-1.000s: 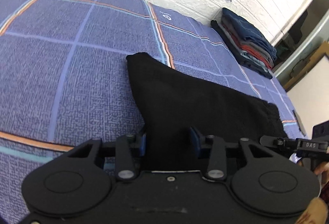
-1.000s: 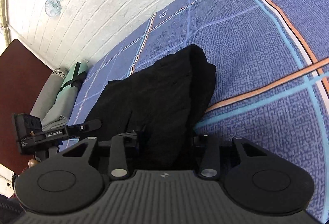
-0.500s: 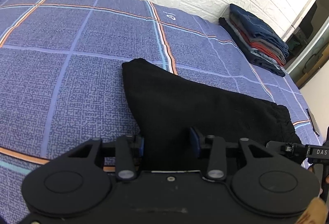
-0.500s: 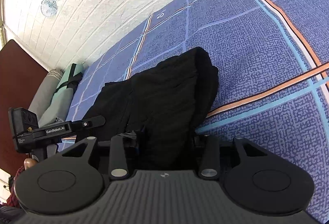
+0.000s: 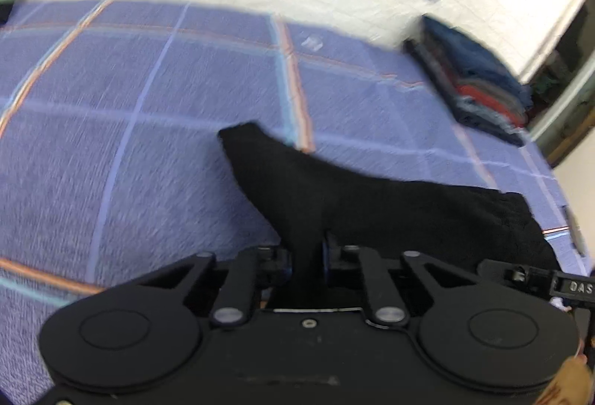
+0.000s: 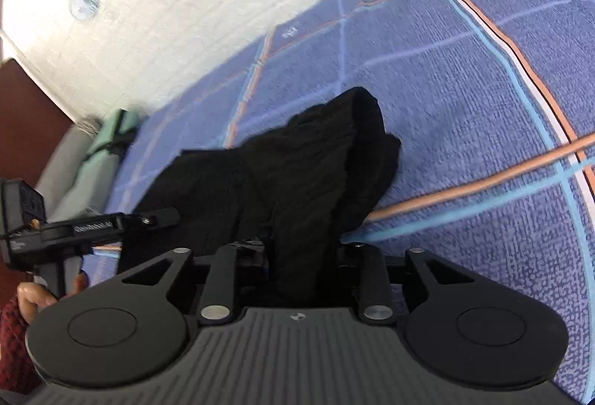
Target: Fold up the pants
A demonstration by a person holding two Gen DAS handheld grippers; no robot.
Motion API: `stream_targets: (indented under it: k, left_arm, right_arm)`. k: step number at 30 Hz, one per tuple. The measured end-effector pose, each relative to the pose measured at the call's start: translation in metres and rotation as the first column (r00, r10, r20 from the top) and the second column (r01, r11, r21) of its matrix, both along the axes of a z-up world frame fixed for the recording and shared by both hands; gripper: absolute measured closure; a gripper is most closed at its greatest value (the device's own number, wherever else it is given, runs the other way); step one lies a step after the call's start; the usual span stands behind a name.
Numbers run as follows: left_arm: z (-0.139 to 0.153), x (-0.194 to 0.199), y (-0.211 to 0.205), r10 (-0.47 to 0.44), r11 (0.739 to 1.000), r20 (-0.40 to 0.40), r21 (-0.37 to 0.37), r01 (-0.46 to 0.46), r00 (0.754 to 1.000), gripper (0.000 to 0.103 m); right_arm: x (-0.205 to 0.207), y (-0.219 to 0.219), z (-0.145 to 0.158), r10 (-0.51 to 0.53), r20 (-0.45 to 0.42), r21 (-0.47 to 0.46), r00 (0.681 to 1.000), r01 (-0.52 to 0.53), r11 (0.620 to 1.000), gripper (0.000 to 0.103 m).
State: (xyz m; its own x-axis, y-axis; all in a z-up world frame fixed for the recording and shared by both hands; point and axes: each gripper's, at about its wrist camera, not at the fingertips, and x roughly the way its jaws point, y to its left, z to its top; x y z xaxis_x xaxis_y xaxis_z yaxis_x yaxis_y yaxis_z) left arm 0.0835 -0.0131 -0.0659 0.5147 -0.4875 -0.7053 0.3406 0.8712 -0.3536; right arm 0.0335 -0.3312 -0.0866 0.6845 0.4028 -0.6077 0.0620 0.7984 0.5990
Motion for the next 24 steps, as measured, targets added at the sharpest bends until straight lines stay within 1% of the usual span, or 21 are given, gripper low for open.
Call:
stream_targets:
  k: [2, 5, 8, 12, 17, 19, 24]
  left_arm:
    - [0.021, -0.003, -0.011, -0.039, 0.999, 0.049, -0.019, 0.040, 0.998, 0.091]
    - [0.046, 0.001, -0.032, -0.077, 0.996, 0.116, -0.040, 0.082, 0.990, 0.092]
    - [0.067, 0.014, -0.059, -0.104, 0.991, 0.158, -0.063, 0.115, 0.982, 0.092]
    - [0.090, 0.037, -0.103, -0.131, 0.983, 0.195, -0.103, 0.153, 0.972, 0.092]
    - [0.123, 0.074, -0.172, -0.173, 0.964, 0.274, -0.149, 0.219, 0.946, 0.092]
    - [0.134, 0.090, -0.211, -0.180, 0.958, 0.302, -0.163, 0.237, 0.936, 0.092]
    - [0.163, 0.138, -0.292, -0.195, 0.942, 0.363, -0.190, 0.277, 0.911, 0.092]
  right_arm:
    - [0.001, -0.006, 0.014, 0.023, 0.046, 0.014, 0.999, -0.024, 1.000, 0.060]
    - [0.005, -0.016, 0.037, 0.045, 0.123, -0.010, 0.991, -0.044, 0.999, 0.060]
    - [0.010, -0.034, 0.057, 0.037, 0.191, -0.040, 0.981, -0.030, 0.999, 0.060]
    - [0.017, -0.073, 0.082, 0.012, 0.256, -0.073, 0.967, 0.007, 0.997, 0.060]
    - [0.035, -0.126, 0.118, -0.009, 0.321, -0.142, 0.947, 0.058, 0.988, 0.060]
    - [0.044, -0.152, 0.131, -0.028, 0.348, -0.165, 0.937, 0.090, 0.982, 0.060]
    - [0.071, -0.224, 0.160, -0.097, 0.400, -0.172, 0.911, 0.179, 0.969, 0.060]
